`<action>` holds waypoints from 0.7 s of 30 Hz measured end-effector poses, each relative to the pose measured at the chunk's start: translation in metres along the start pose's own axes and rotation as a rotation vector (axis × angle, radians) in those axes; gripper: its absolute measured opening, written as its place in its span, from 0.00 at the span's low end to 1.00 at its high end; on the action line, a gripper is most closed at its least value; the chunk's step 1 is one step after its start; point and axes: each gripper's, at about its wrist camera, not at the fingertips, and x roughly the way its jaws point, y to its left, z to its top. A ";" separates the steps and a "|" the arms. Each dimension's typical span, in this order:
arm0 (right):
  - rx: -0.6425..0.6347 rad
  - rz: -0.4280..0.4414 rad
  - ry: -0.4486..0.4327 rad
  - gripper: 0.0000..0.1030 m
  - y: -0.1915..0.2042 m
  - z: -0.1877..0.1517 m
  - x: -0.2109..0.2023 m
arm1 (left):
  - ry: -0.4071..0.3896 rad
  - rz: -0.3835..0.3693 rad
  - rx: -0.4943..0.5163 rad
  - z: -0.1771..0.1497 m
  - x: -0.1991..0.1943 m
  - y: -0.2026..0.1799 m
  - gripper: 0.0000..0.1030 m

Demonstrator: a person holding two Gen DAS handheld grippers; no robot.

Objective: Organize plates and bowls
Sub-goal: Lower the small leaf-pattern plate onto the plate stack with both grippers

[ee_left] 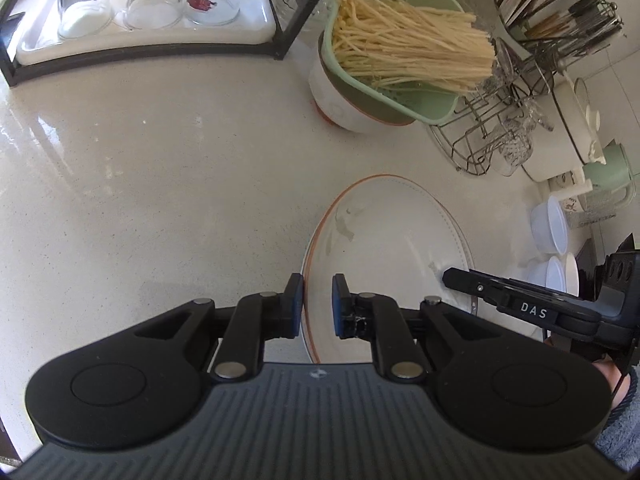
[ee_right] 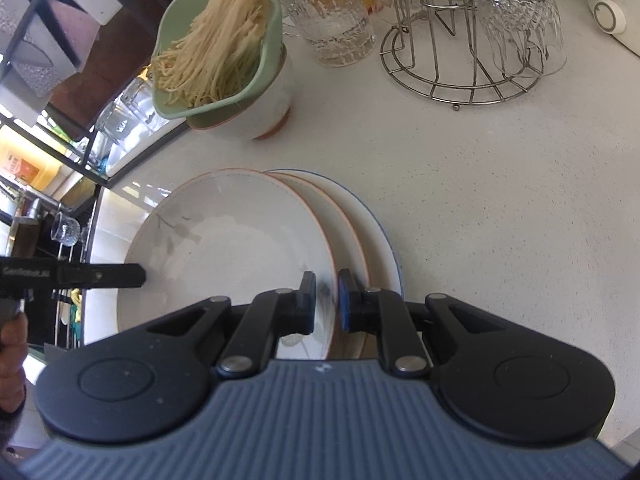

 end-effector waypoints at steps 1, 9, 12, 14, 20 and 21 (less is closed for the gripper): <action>0.011 0.002 -0.002 0.14 -0.001 0.001 0.000 | -0.006 -0.002 -0.002 -0.002 -0.002 0.000 0.15; 0.109 0.003 -0.036 0.14 -0.007 -0.001 -0.004 | -0.066 -0.010 -0.034 -0.023 -0.026 0.002 0.15; 0.097 -0.031 -0.052 0.15 -0.002 -0.003 -0.011 | -0.089 -0.008 -0.029 -0.032 -0.035 0.000 0.15; 0.087 -0.041 -0.058 0.15 -0.001 -0.004 -0.014 | -0.103 -0.009 -0.024 -0.037 -0.041 -0.002 0.15; 0.091 -0.052 -0.073 0.14 -0.001 -0.009 -0.021 | -0.131 -0.019 -0.006 -0.047 -0.053 -0.013 0.15; 0.094 -0.053 -0.077 0.14 -0.001 -0.010 -0.021 | -0.134 -0.015 0.000 -0.048 -0.053 -0.016 0.15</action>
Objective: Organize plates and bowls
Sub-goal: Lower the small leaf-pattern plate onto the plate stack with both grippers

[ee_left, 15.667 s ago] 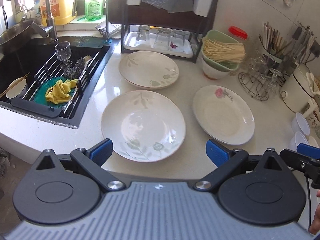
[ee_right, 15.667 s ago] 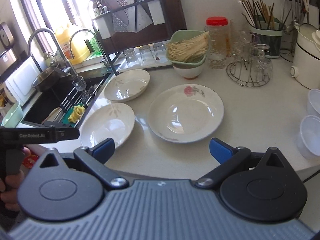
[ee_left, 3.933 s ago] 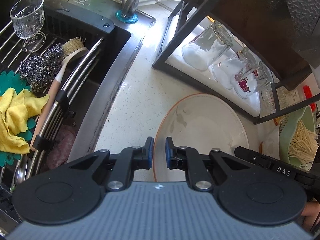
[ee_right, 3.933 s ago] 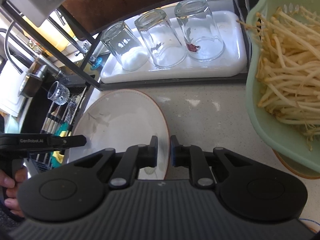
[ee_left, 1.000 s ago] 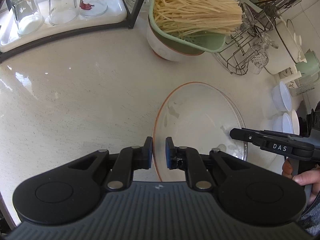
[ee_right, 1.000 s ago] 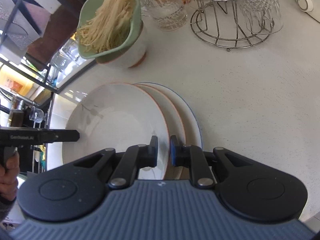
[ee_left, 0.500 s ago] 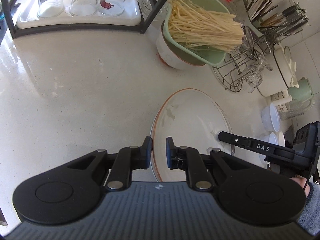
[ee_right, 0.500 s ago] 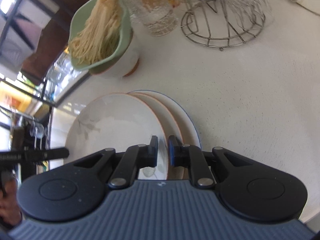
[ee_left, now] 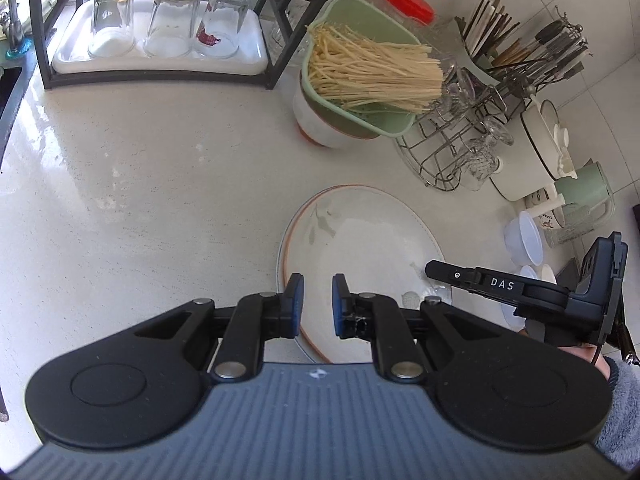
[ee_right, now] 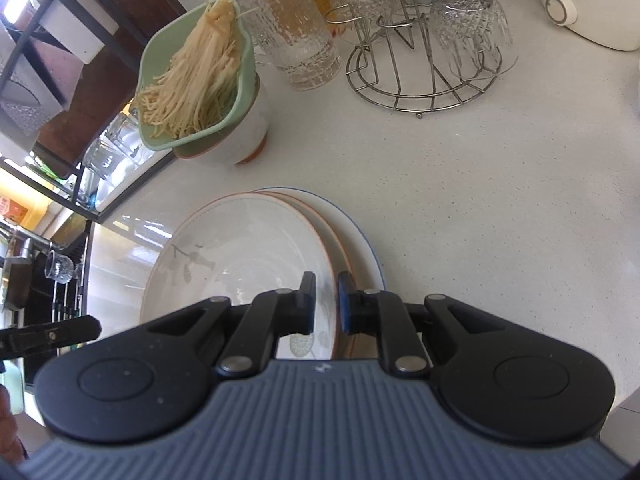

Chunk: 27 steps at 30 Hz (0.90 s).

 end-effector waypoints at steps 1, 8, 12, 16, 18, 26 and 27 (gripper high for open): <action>0.004 -0.001 -0.004 0.14 0.000 -0.001 -0.001 | -0.004 0.001 0.005 -0.001 -0.001 -0.002 0.15; 0.079 0.007 -0.015 0.15 -0.006 -0.006 -0.007 | -0.048 -0.013 0.023 -0.005 -0.013 -0.012 0.15; 0.100 -0.002 -0.034 0.16 -0.008 -0.008 -0.015 | -0.065 0.000 0.019 -0.007 -0.025 -0.014 0.15; 0.065 -0.038 -0.079 0.17 -0.005 -0.010 -0.029 | -0.099 -0.009 0.022 -0.007 -0.039 -0.017 0.15; 0.056 -0.041 -0.082 0.17 -0.003 -0.011 -0.034 | -0.110 -0.007 0.028 -0.007 -0.044 -0.019 0.15; -0.001 -0.039 -0.156 0.17 0.021 -0.015 -0.071 | -0.160 0.043 0.092 -0.013 -0.069 -0.040 0.15; -0.014 -0.042 -0.172 0.17 0.026 -0.017 -0.078 | -0.169 0.046 0.100 -0.014 -0.073 -0.043 0.15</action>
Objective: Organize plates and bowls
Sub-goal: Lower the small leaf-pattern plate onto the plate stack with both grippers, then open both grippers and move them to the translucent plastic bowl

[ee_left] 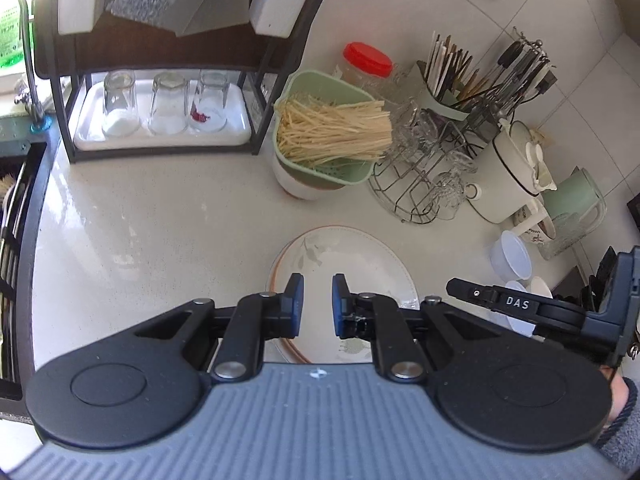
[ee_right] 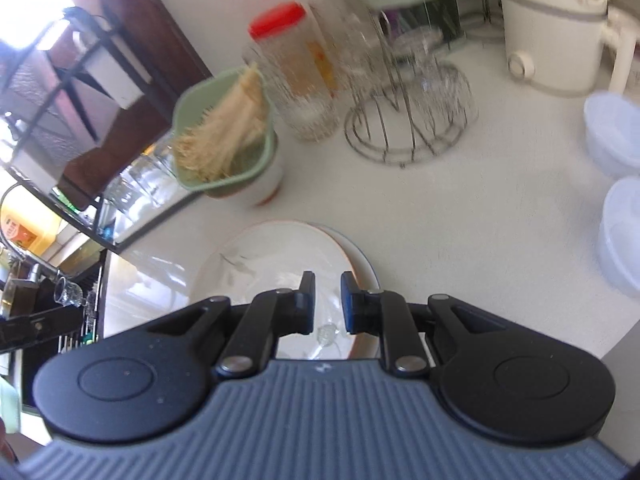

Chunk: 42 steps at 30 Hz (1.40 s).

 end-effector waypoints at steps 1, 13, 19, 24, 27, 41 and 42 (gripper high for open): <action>-0.008 0.004 -0.016 0.17 0.004 0.000 -0.007 | -0.008 0.002 0.009 0.000 -0.003 -0.002 0.15; -0.059 0.020 -0.153 0.17 0.048 -0.021 -0.080 | -0.080 -0.036 0.122 -0.016 -0.049 -0.029 0.15; -0.091 0.013 -0.164 0.17 0.062 -0.049 -0.090 | -0.073 0.000 0.156 -0.032 -0.060 -0.034 0.15; -0.100 -0.022 -0.157 0.17 0.063 -0.059 -0.097 | -0.076 -0.007 0.190 -0.044 -0.068 -0.040 0.15; -0.101 -0.043 -0.163 0.17 0.063 -0.064 -0.104 | -0.065 -0.034 0.182 -0.049 -0.069 -0.041 0.15; -0.031 -0.106 -0.184 0.17 0.019 -0.064 -0.113 | -0.040 -0.075 0.222 -0.041 -0.045 -0.085 0.15; -0.025 -0.110 -0.184 0.17 0.013 -0.062 -0.113 | -0.037 -0.086 0.222 -0.039 -0.040 -0.091 0.15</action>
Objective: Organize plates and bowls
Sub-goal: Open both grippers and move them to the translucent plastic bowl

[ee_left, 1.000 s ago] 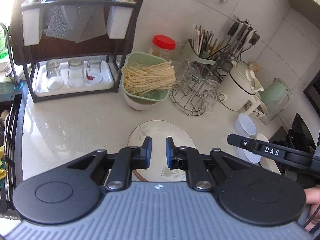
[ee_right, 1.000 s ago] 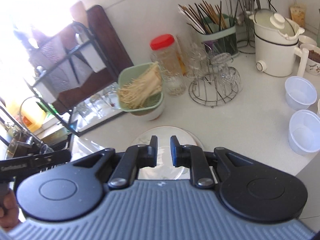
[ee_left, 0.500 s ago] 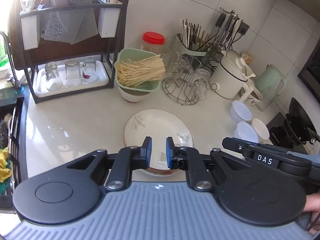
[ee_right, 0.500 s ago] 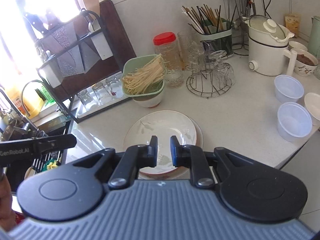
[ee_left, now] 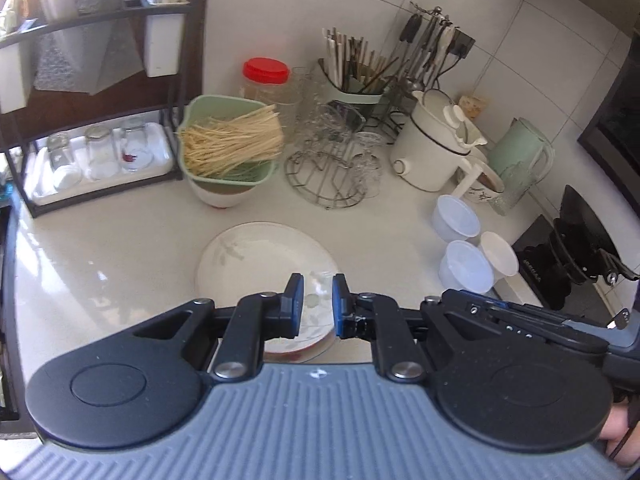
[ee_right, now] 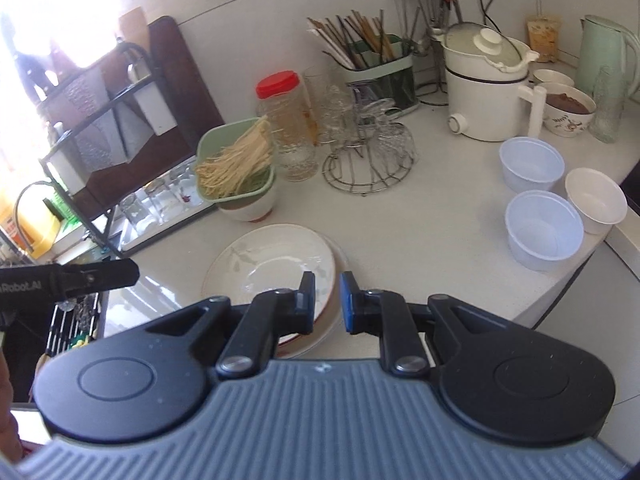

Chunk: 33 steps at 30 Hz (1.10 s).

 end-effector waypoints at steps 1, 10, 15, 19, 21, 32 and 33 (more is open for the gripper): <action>0.004 -0.002 -0.002 0.17 -0.007 0.002 0.001 | -0.001 -0.002 0.006 0.002 0.005 -0.006 0.15; -0.001 -0.025 -0.043 0.17 -0.068 0.037 0.008 | 0.017 -0.095 0.006 0.030 0.066 -0.074 0.15; 0.024 -0.032 -0.031 0.17 -0.106 0.049 0.013 | 0.057 -0.129 0.017 0.040 0.104 -0.112 0.15; 0.063 -0.046 -0.025 0.17 -0.140 0.056 0.021 | 0.108 -0.184 0.041 0.046 0.143 -0.138 0.15; 0.059 -0.055 -0.027 0.17 -0.155 0.061 0.022 | 0.130 -0.179 0.097 0.052 0.165 -0.154 0.15; 0.132 -0.120 0.064 0.22 -0.236 0.074 0.050 | 0.339 -0.203 -0.003 0.055 0.297 -0.181 0.17; 0.143 -0.126 0.080 0.32 -0.242 0.072 0.054 | 0.355 -0.198 -0.010 0.052 0.305 -0.179 0.25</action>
